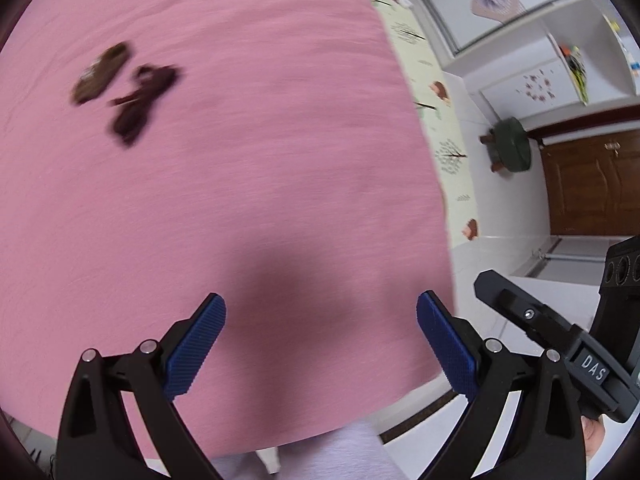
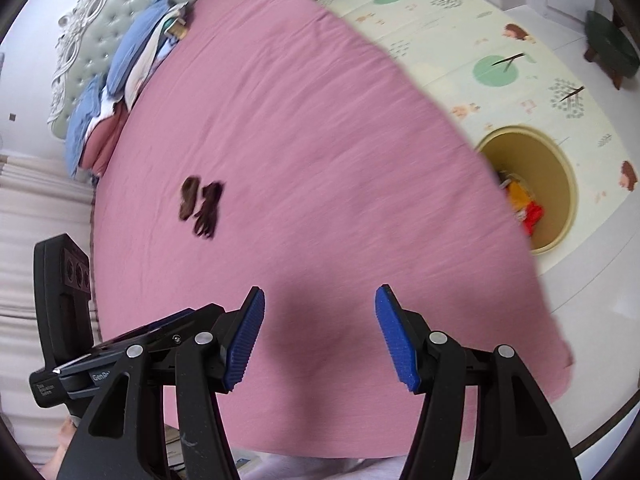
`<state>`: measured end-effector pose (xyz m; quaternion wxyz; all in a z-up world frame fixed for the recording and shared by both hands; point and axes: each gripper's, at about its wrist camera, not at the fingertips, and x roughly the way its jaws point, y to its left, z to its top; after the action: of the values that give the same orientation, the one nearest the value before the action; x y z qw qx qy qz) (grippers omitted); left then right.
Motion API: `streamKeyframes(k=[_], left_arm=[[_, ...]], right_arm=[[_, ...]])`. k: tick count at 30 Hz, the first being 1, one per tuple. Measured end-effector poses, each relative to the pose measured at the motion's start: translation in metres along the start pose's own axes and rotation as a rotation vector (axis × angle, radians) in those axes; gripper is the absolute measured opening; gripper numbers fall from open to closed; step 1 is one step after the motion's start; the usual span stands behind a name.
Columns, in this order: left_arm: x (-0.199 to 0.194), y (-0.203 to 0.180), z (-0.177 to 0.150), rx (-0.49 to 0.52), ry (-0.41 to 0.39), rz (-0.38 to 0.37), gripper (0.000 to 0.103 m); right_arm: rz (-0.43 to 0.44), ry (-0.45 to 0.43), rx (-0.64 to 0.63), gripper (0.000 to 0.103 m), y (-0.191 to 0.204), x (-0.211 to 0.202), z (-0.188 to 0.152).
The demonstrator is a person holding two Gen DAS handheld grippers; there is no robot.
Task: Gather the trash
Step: 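Move both open tools back over the brown and maroon socks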
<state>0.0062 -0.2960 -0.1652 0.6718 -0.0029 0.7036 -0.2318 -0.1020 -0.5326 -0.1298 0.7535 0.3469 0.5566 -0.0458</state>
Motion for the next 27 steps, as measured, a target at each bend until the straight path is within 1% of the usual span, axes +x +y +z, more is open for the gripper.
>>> streamKeyframes(k=[2,4,6,9,12,16,19,22,27], left_arm=[[-0.006,0.025,-0.002,-0.023,-0.003,0.003,0.096],[-0.012,0.051,-0.001,-0.038,-0.016,0.031,0.096],[-0.017,0.07,0.003,-0.046,-0.021,0.049,0.096],[-0.023,0.103,0.013,-0.072,-0.032,0.067,0.096],[-0.028,0.13,0.025,-0.09,-0.05,0.103,0.096],[-0.032,0.157,0.056,-0.122,-0.075,0.142,0.096],[-0.035,0.179,0.086,-0.129,-0.095,0.169,0.096],[-0.032,0.192,0.111,-0.109,-0.099,0.205,0.096],[-0.016,0.21,0.153,-0.062,-0.085,0.259,0.096]], right_arm=[[0.011,0.012,-0.008,0.057,0.021,0.015,-0.007],[0.018,0.024,-0.014,0.057,0.039,0.03,-0.012],[0.026,0.039,-0.019,0.057,0.056,0.044,-0.016],[0.032,0.061,-0.03,0.057,0.081,0.064,-0.016],[0.033,0.08,-0.047,0.057,0.105,0.084,-0.012],[0.024,0.107,-0.07,0.057,0.13,0.11,0.005],[0.018,0.117,-0.069,0.057,0.146,0.129,0.023],[0.01,0.125,-0.073,0.057,0.161,0.151,0.045],[0.002,0.146,-0.067,0.055,0.176,0.187,0.075]])
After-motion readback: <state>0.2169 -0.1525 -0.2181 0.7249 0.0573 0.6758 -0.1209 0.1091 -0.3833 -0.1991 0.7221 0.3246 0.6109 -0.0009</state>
